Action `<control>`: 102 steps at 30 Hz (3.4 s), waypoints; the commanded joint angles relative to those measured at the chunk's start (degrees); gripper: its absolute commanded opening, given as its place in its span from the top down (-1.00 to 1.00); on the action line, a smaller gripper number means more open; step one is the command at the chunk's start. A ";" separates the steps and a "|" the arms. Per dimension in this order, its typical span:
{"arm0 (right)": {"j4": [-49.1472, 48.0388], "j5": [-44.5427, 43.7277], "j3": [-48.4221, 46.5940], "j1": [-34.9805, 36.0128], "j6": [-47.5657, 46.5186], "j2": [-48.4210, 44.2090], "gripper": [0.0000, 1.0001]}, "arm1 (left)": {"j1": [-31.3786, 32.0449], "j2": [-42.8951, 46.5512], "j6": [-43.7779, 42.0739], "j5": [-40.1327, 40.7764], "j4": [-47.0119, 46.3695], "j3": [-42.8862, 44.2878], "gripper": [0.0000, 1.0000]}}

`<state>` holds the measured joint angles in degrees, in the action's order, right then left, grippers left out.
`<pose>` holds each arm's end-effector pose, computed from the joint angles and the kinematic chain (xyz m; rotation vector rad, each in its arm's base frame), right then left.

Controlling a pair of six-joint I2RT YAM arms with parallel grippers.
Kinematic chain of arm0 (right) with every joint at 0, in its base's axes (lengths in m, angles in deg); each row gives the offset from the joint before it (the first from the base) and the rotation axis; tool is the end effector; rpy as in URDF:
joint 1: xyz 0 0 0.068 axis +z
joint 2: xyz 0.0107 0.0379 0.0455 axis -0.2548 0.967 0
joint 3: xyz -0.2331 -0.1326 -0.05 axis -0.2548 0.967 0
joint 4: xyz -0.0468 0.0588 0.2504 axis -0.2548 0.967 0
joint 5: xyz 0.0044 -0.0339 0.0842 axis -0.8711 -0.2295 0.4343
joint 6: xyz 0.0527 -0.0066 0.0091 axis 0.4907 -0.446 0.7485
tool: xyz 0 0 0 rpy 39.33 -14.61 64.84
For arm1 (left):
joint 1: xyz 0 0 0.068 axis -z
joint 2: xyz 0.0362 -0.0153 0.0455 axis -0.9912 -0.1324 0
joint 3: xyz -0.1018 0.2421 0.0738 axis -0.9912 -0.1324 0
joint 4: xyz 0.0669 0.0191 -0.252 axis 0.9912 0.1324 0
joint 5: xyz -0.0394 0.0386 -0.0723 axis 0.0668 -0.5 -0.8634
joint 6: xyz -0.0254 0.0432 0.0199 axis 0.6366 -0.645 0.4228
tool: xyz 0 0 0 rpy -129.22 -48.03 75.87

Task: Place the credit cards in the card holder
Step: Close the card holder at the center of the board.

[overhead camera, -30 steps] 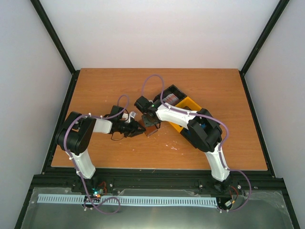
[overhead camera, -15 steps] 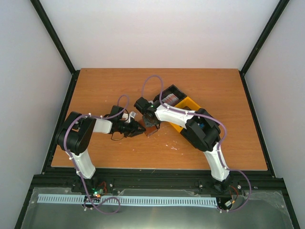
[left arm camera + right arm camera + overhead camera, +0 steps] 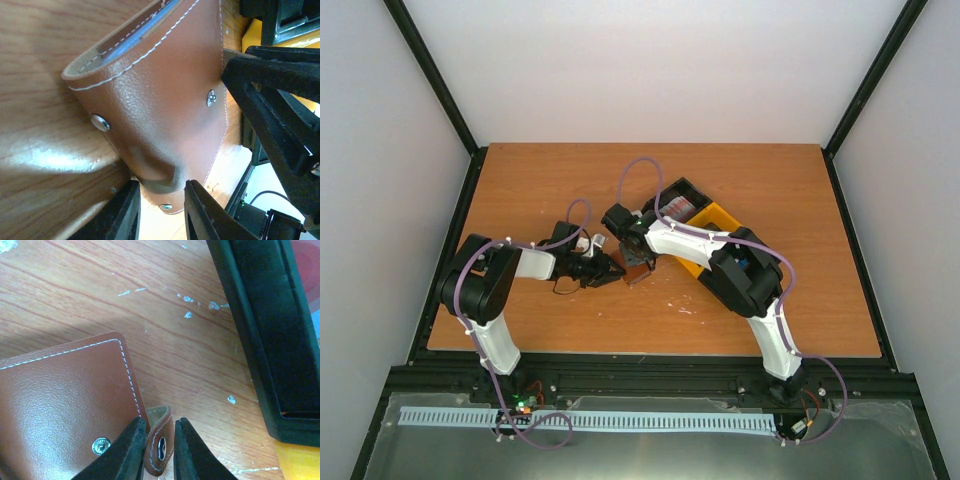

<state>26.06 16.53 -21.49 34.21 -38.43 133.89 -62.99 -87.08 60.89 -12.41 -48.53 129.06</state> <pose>0.2943 0.3221 0.1637 -0.5164 2.6919 -0.1045 0.2674 -0.1212 0.0913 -0.2702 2.7744 -1.3880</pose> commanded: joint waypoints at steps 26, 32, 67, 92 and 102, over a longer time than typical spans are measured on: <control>-0.37 1.74 0.03 0.28 1.55 -3.76 0.94 | 0.29 -5.94 0.00 12.98 15.05 -4.24 0.43; -6.29 11.46 4.24 -2.18 1.91 -5.63 0.94 | 0.29 -5.48 0.53 13.26 14.55 -4.39 0.40; -16.39 26.04 10.91 -7.51 -3.11 -8.67 0.94 | -0.41 -9.23 1.20 20.86 0.04 -5.70 0.32; -16.91 14.86 7.57 -5.20 -0.06 -3.38 0.83 | -1.38 -11.17 2.34 21.19 -3.64 -7.39 0.32; -17.37 14.22 8.16 -5.20 1.48 -4.97 0.73 | -1.73 -11.69 2.94 21.14 -5.02 -8.42 0.34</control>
<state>8.77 31.63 -12.58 28.53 -38.12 129.41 -63.43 -91.34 64.47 -8.47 -70.67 125.82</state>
